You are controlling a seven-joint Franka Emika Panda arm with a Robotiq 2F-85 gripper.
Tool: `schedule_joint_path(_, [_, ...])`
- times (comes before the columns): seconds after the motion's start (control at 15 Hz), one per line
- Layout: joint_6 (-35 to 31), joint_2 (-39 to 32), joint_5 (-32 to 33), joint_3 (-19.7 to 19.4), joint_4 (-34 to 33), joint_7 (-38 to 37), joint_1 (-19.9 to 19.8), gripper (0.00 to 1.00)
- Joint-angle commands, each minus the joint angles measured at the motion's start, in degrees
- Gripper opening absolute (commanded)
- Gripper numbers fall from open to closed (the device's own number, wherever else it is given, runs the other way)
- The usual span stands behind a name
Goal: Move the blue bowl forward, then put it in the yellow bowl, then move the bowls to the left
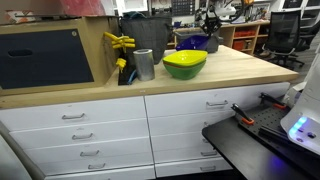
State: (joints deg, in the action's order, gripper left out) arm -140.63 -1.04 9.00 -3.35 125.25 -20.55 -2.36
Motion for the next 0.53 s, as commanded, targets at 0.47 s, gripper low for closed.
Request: schedule_joint_path(0.47, [1.9,4.1,3.6,2.6,-6.0,3.7,1.6,0.01])
